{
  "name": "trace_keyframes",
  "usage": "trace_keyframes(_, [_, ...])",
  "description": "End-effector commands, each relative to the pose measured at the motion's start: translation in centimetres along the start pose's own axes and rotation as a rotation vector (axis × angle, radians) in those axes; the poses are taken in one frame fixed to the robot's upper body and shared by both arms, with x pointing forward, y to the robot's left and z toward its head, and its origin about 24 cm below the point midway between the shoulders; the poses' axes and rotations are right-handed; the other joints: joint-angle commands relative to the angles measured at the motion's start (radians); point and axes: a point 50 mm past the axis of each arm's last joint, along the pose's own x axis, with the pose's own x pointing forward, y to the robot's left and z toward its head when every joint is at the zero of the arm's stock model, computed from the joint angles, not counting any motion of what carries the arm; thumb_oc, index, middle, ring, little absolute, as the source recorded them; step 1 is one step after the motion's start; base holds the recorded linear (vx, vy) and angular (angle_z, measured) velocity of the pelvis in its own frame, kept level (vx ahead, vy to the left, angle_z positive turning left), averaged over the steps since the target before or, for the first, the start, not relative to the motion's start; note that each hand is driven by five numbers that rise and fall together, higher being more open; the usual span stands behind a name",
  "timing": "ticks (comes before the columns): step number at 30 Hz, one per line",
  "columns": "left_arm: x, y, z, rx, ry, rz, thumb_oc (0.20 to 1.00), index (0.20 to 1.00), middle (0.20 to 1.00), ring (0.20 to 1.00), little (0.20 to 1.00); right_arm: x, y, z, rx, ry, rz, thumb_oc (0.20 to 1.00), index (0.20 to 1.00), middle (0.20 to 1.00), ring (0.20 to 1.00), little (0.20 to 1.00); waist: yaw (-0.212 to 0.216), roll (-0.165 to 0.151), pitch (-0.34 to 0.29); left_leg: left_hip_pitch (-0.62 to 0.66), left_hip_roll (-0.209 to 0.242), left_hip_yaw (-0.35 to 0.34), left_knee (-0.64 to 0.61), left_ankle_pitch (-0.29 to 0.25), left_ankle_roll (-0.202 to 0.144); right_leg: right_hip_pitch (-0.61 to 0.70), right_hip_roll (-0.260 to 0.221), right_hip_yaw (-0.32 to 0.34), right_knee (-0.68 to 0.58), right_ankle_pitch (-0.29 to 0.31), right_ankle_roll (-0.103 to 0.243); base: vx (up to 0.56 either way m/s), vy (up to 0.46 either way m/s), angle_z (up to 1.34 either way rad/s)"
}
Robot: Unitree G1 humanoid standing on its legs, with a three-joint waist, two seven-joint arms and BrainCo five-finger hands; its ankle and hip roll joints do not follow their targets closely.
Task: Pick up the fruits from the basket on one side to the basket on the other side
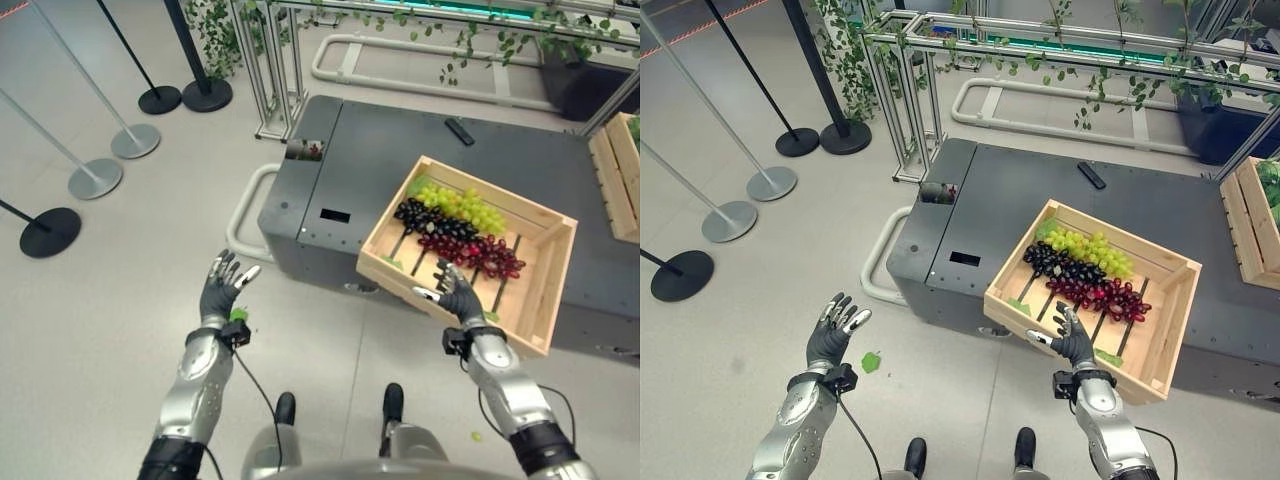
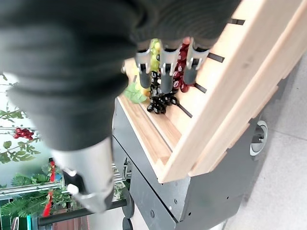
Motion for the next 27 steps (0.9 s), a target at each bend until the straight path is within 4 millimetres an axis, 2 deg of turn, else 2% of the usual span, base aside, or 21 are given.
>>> trace_keyframes(1, [0.2,1.1,1.5,0.03,-0.067,0.02,1.0,1.0,1.0,1.0,1.0,0.0,0.5,1.0,-0.008,-0.065,0.028,1.0,1.0,1.0,1.0,1.0,0.014,-0.029,-0.036,-0.054,-0.01,-0.023,0.032,-0.066,0.021,-0.004,-0.081,-0.002,0.159,-0.238,0.07,0.0,0.0,0.0])
trace_keyframes(17, [0.1,1.6,1.5,0.059,-0.065,0.038,1.0,1.0,1.0,1.0,1.0,0.0,0.3,0.8,-0.016,-0.054,0.013,1.0,1.0,1.0,1.0,1.0,0.021,-0.052,-0.045,-0.058,-0.02,-0.018,0.025,-0.068,0.03,-0.014,-0.094,-0.003,0.158,-0.219,0.083,0.0,0.003,0.0])
trace_keyframes(27, [0.2,2.2,1.9,0.075,-0.073,0.061,1.0,1.0,1.0,1.0,1.0,0.4,-1.2,0.9,-0.057,-0.045,-0.069,1.0,1.0,1.0,1.0,1.0,0.029,-0.081,-0.052,-0.046,-0.052,-0.007,0.022,-0.086,0.065,-0.051,-0.131,0.015,0.22,-0.197,0.12,-0.01,0.065,-0.04])
